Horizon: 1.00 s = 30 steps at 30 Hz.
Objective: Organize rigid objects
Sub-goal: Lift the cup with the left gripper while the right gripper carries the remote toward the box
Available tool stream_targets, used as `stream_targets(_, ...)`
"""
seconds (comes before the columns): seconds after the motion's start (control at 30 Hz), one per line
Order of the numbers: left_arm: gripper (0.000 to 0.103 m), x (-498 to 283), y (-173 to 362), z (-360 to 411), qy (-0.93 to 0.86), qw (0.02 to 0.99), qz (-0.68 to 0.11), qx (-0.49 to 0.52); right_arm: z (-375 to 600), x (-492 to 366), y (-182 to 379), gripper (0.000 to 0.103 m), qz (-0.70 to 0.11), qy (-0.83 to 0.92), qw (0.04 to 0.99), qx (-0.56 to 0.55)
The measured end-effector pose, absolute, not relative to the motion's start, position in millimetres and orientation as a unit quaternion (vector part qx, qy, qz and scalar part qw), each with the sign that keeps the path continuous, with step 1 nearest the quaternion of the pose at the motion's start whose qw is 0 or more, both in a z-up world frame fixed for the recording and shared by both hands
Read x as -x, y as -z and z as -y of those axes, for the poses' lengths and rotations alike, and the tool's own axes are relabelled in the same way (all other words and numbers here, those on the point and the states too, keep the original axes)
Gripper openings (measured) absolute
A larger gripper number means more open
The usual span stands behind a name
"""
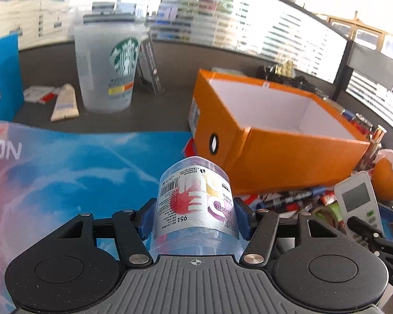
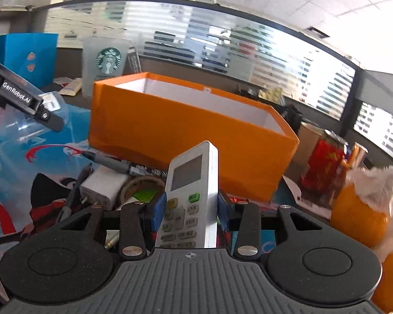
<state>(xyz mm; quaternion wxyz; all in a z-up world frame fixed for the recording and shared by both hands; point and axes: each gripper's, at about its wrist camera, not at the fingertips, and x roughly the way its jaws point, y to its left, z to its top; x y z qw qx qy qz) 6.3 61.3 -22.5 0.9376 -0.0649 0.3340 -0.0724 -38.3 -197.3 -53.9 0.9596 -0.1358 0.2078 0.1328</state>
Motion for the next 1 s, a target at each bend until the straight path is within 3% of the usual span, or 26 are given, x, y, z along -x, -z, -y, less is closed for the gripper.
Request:
stream_targets(0.03, 0.059, -5.6, 16.5, -62.6, 0.072, 0.940, -0.326, 0.065, 197.5, 37.9, 50.6, 0.037, -0.203, -0.134, 0.960, 0.136)
stream_targets(0.07, 0.059, -5.4, 11.3, -64.1, 0.072, 0.942, -0.321, 0.067, 197.7, 37.6, 46.4, 0.020, -0.196, -0.134, 0.962, 0.137)
stream_targets(0.1, 0.059, -6.0, 5.9, -65.8, 0.072, 0.944, -0.316, 0.069, 198.1, 37.4, 41.5, 0.017, -0.189, -0.137, 0.963, 0.138)
stream_targets(0.63, 0.059, -21.5, -27.7, -68.0, 0.089, 0.949, -0.290, 0.085, 213.0, 20.8, 13.7, 0.013, -0.199, -0.185, 0.960, 0.073)
stream_targets(0.73, 0.059, -24.7, -36.9, -65.3, 0.090, 0.952, -0.281, 0.078, 213.4, 18.0, 6.0, 0.000, -0.189, -0.190, 0.960, 0.080)
stream_targets(0.93, 0.059, -29.5, -50.3, -57.2, 0.108, 0.955, -0.267, 0.077, 216.7, 4.6, -5.5, 0.001, -0.204, -0.210, 0.953, 0.077)
stream_targets(1.0, 0.059, -29.4, -49.1, -56.0, 0.111, 0.954, -0.268, 0.080, 219.3, 0.0, 2.3, 0.008, -0.222, -0.211, 0.950, 0.065)
